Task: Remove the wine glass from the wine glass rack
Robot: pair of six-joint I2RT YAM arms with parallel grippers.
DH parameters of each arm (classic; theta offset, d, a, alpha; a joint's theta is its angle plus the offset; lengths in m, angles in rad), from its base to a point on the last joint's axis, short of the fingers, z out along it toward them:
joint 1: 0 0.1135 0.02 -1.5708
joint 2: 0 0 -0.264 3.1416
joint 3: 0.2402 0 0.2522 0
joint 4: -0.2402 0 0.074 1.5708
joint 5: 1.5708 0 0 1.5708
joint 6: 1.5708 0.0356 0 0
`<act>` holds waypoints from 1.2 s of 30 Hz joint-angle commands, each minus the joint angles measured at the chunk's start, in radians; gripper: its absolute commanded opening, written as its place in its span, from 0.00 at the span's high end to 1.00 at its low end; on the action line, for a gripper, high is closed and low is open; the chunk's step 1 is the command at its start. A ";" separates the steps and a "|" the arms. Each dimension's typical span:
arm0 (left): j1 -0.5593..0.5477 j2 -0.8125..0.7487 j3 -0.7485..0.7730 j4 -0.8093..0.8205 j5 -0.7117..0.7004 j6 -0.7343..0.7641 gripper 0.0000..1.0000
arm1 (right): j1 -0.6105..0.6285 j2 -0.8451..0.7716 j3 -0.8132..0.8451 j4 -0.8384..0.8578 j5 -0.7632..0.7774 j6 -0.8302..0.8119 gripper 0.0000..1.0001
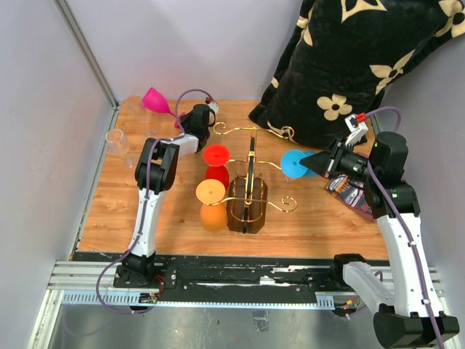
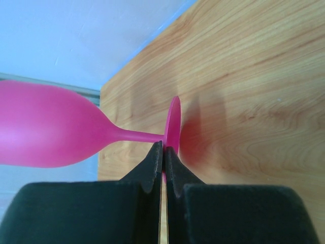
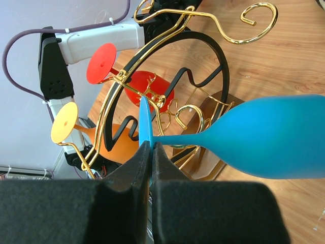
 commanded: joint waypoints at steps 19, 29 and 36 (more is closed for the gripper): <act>-0.023 0.092 -0.090 0.200 0.118 0.100 0.93 | -0.022 0.010 -0.008 0.055 -0.045 0.003 0.99; -0.047 0.097 -0.098 0.236 0.120 0.105 0.88 | -0.015 0.008 -0.004 0.057 -0.048 0.000 0.99; -0.063 0.115 -0.053 0.170 0.137 0.073 0.76 | -0.014 0.008 -0.003 0.060 -0.052 0.000 0.99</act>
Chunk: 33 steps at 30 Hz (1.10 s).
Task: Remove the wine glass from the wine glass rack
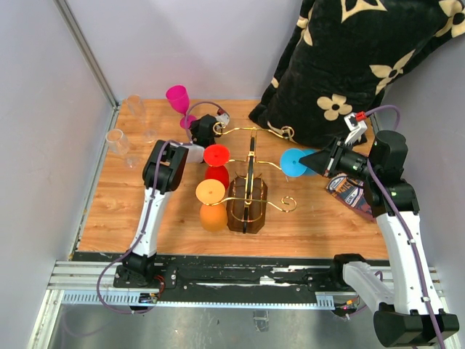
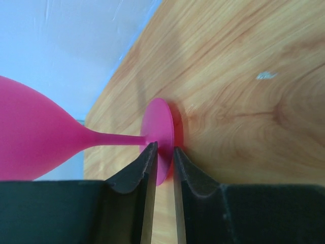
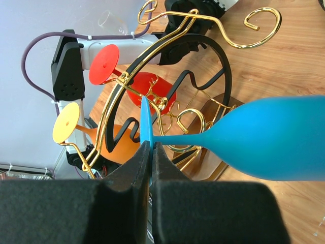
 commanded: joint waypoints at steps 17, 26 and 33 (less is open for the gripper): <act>-0.032 0.021 0.028 -0.144 0.112 -0.116 0.42 | -0.014 -0.002 -0.003 0.041 -0.033 -0.002 0.99; -0.037 -0.004 0.041 -0.255 0.187 -0.184 0.13 | -0.014 -0.001 0.001 0.038 -0.030 -0.006 0.99; -0.038 -0.046 0.048 -0.375 0.344 -0.253 0.08 | -0.015 0.001 0.016 -0.011 0.014 -0.046 0.99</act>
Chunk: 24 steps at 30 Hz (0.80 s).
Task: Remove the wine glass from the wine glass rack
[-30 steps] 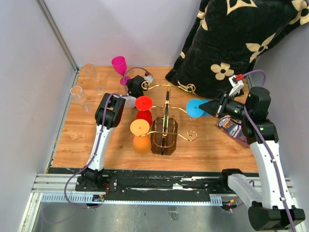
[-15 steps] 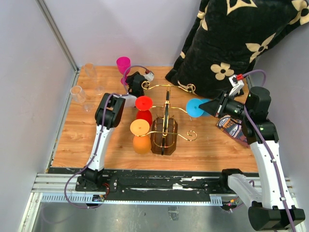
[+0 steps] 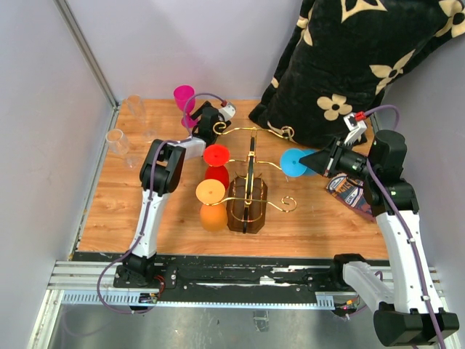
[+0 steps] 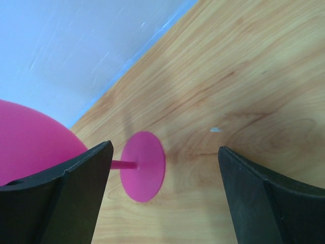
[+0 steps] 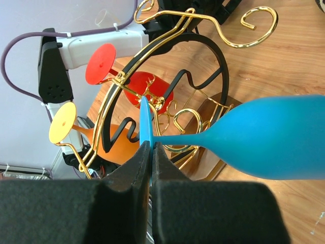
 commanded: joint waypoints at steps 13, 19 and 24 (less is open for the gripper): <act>0.015 0.000 0.171 -0.558 0.421 -0.219 0.12 | -0.015 -0.005 0.058 -0.050 0.049 -0.071 0.99; 0.062 0.024 0.365 -0.710 0.535 -0.318 0.16 | -0.017 0.009 0.089 -0.066 0.059 -0.075 0.99; 0.094 0.005 0.451 -0.769 0.650 -0.364 0.20 | -0.019 0.008 0.092 -0.071 0.073 -0.077 0.99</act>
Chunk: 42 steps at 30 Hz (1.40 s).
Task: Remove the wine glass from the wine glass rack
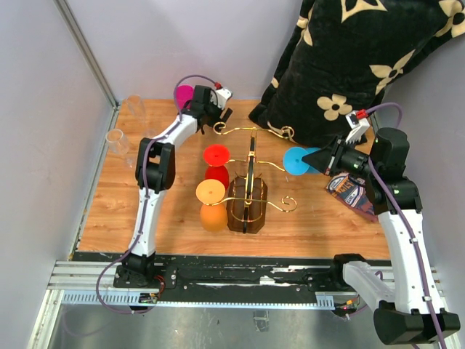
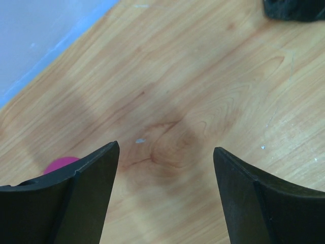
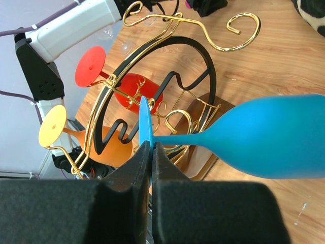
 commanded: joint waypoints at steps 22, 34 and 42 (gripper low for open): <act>0.129 -0.148 0.180 0.031 0.639 -0.481 0.22 | -0.032 -0.062 0.092 -0.106 0.151 -0.129 0.99; 0.130 -0.300 0.118 0.165 0.646 -0.640 0.22 | -0.029 -0.110 -0.062 -0.081 0.462 -0.306 0.99; 0.130 -0.383 0.147 0.079 0.533 -0.651 0.22 | 0.219 -0.016 -0.161 0.075 0.911 -0.573 0.99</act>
